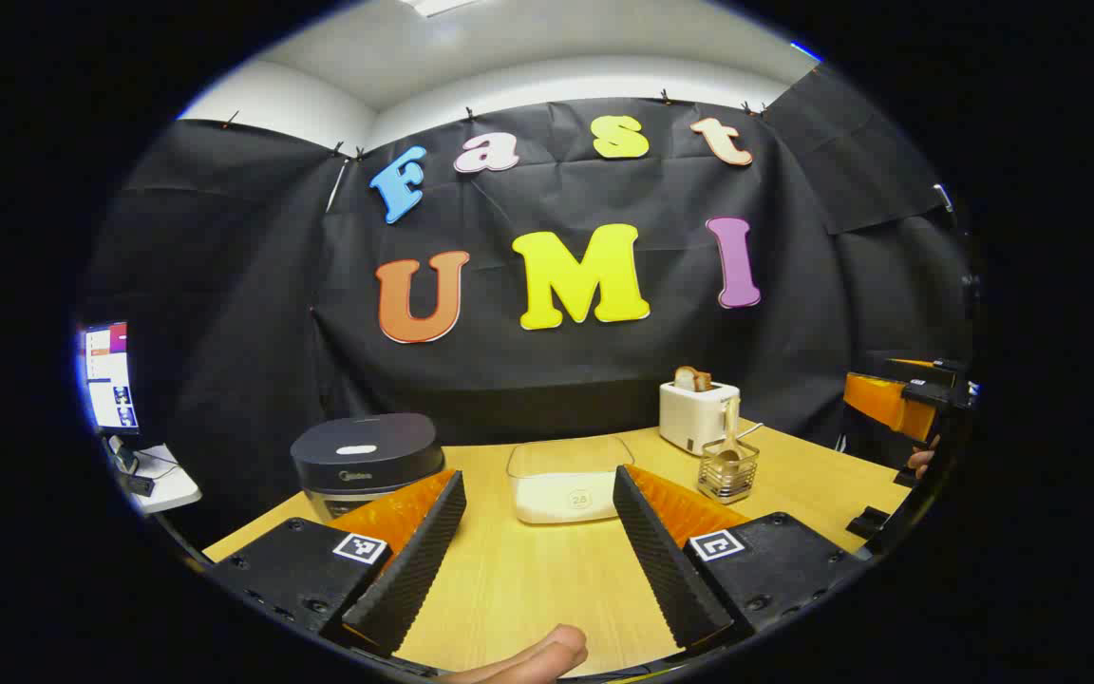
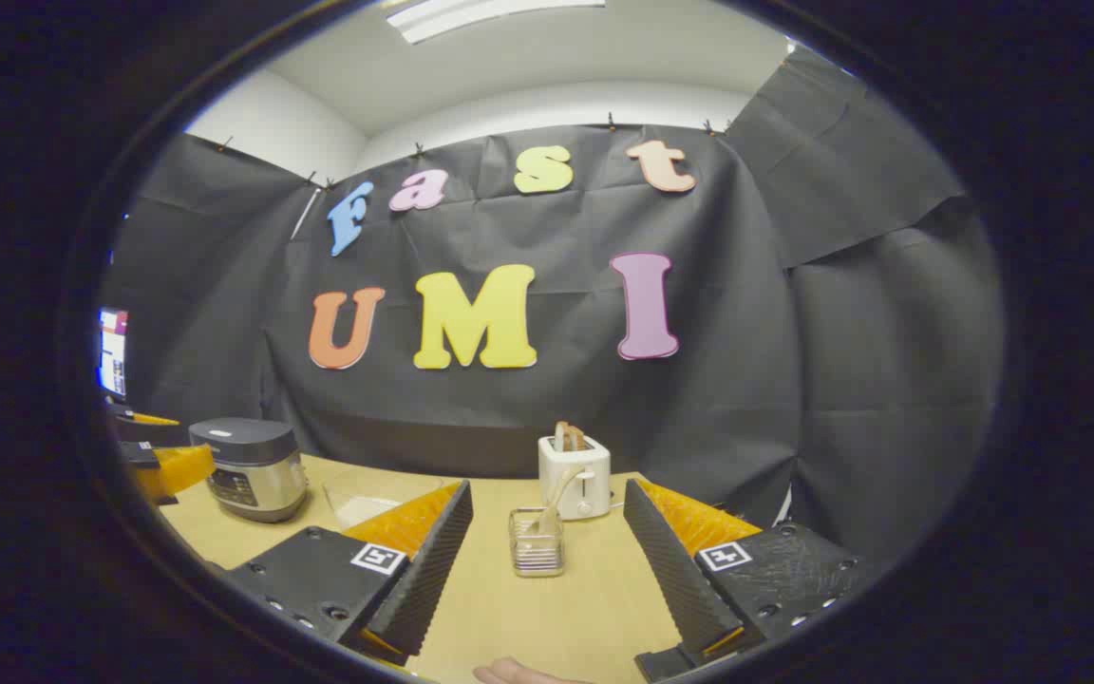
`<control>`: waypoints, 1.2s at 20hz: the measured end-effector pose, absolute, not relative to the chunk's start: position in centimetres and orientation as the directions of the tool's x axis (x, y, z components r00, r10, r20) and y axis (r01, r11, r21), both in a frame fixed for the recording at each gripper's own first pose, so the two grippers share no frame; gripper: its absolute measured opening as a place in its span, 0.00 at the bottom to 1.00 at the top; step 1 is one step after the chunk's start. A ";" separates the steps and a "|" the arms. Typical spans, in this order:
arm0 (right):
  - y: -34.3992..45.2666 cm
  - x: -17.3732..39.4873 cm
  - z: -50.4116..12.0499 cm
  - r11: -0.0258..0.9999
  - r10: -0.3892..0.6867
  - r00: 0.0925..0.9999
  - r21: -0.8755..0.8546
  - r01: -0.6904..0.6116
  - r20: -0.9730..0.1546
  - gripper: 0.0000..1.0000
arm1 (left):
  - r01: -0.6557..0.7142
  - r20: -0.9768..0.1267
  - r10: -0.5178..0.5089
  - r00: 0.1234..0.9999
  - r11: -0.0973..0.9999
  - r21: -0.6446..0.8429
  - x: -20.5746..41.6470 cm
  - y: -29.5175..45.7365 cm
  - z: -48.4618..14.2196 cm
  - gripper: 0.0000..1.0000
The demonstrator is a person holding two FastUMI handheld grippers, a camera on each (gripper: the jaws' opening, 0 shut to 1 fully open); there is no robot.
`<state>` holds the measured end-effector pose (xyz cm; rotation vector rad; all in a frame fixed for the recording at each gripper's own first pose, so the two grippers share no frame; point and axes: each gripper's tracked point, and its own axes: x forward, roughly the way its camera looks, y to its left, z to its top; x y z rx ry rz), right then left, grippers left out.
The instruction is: Close the left gripper, press the button to open the rice cooker; take a wooden spoon from the chopstick holder with the right hand, scoop a spoonful of rice and pour it into the rice cooker, then put the wooden spoon back into the chopstick holder.
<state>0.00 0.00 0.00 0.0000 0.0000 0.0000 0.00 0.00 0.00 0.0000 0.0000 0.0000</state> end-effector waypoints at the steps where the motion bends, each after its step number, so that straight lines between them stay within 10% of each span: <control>1: 0.3 -0.2 -0.2 1.000 0.004 1.000 -0.010 -0.004 -0.010 0.95 | -0.010 -0.005 0.010 1.000 1.000 -0.016 -0.1 0.8 -0.1 0.99; 24: 1.2 0.0 -2.0 0.998 0.017 0.999 -0.052 -0.020 -0.050 0.97 | -0.120 -0.091 0.113 0.990 0.989 -0.082 1.6 8.5 -2.2 1.00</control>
